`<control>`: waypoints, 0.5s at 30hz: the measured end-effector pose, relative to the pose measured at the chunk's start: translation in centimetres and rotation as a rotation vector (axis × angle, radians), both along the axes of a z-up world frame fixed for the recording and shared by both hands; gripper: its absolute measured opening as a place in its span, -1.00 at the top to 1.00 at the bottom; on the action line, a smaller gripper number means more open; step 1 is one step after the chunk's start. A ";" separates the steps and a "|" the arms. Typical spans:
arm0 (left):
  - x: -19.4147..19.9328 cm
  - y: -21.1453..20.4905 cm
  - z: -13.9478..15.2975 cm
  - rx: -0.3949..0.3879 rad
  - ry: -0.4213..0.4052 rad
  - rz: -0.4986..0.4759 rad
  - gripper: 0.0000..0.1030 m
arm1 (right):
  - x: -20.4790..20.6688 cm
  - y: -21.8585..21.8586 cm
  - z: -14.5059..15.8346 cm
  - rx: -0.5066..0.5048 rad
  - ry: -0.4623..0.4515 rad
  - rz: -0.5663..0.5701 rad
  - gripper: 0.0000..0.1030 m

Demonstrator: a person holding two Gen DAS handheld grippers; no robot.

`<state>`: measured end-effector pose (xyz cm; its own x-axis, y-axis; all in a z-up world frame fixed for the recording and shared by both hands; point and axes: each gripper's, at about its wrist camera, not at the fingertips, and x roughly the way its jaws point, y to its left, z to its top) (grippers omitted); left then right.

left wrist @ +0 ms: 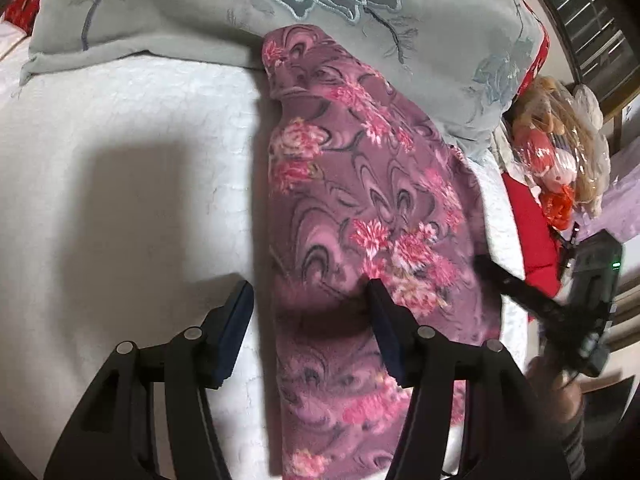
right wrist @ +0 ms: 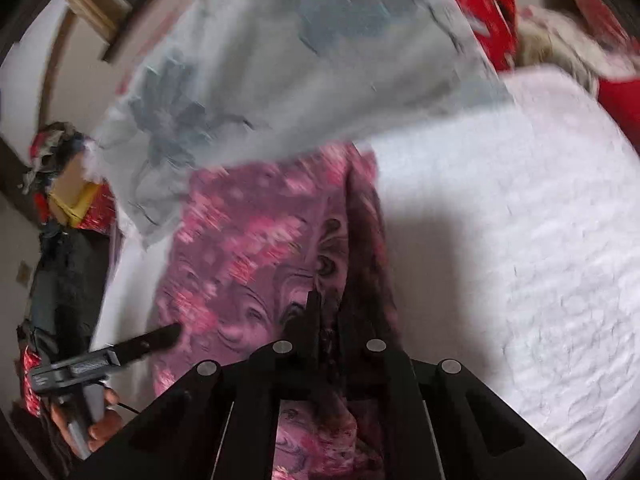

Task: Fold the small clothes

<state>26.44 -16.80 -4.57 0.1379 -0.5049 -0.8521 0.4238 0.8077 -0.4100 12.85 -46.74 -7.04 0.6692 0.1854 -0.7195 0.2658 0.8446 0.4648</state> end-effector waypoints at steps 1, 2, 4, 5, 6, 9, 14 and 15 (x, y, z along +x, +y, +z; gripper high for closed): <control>-0.2 0.2 0.2 -0.001 0.003 -0.008 -0.12 | -0.3 0.1 -0.1 -0.007 0.017 -0.001 0.82; -0.3 0.5 0.6 -0.001 -0.001 -0.021 -0.11 | -0.9 0.2 0.2 0.014 0.009 0.008 0.73; -0.7 0.6 1.1 0.011 -0.006 -0.055 -0.11 | -2.1 0.4 0.6 0.072 -0.012 0.020 0.44; -0.9 0.5 1.1 0.018 -0.002 -0.075 -0.11 | -3.2 0.7 0.5 0.090 -0.011 0.028 0.27; -1.2 0.3 1.0 0.017 0.008 -0.100 -0.11 | -3.9 1.1 0.3 0.082 -0.001 0.026 0.13; -2.3 -0.6 0.7 0.031 0.032 -0.172 -0.11 | -5.4 2.3 -0.7 0.033 0.055 0.047 0.59; -4.0 -2.0 0.0 0.116 -0.054 -0.229 -0.18 | -9.2 2.4 1.9 -0.009 -0.102 -0.002 0.93; -3.8 -2.2 -0.8 0.121 -0.017 -0.222 -0.18 | -9.3 2.0 1.1 -0.007 -0.074 -0.028 0.93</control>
<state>22.67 -18.96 -5.41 0.0501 -0.4191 -0.9065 0.6025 0.7366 -0.3072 3.53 -44.77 -5.94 0.7257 0.1609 -0.6690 0.2543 0.8407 0.4780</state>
